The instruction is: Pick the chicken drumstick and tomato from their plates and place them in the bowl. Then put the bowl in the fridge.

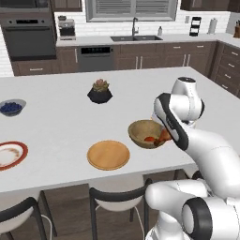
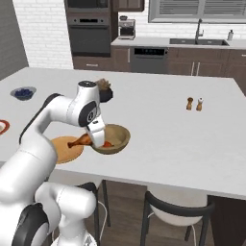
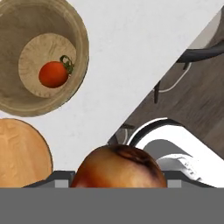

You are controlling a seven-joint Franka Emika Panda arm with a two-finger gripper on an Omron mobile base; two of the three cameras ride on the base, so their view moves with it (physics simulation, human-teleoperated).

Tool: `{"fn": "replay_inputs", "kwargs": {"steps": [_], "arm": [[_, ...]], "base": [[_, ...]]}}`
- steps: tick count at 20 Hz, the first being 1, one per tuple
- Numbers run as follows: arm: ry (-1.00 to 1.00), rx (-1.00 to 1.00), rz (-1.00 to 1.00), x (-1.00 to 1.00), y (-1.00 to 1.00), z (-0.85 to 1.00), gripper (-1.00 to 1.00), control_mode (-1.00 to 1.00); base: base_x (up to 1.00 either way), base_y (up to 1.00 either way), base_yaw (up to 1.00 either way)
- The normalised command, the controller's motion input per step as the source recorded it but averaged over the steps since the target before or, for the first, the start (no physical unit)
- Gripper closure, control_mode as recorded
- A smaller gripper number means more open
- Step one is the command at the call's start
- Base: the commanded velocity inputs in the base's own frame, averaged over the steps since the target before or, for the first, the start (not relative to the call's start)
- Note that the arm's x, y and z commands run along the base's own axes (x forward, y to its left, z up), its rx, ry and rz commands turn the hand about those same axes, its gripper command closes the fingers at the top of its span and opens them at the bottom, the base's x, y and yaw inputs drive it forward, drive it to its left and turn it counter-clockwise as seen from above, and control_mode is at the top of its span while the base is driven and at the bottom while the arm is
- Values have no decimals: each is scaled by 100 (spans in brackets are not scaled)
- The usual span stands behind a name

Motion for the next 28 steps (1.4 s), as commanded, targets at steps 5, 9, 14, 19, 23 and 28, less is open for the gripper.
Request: {"fn": "replay_inputs", "kwargs": {"steps": [5,9,14,19,23,28], "arm": [[9,0,0,80,-9,0,100,-100],[18,0,0,100,-19,-2,100,-100],[17,0,0,100,-14,-23,100,-100],[12,0,0,96,-1,-49,100,-100],[4,0,0,59,0,-58,100,-100],[2,0,0,15,0,-63,100,-100]], "base": [[20,-3,0],[0,0,0],[0,0,0],[0,0,0],[0,0,0],[0,0,0]]}}
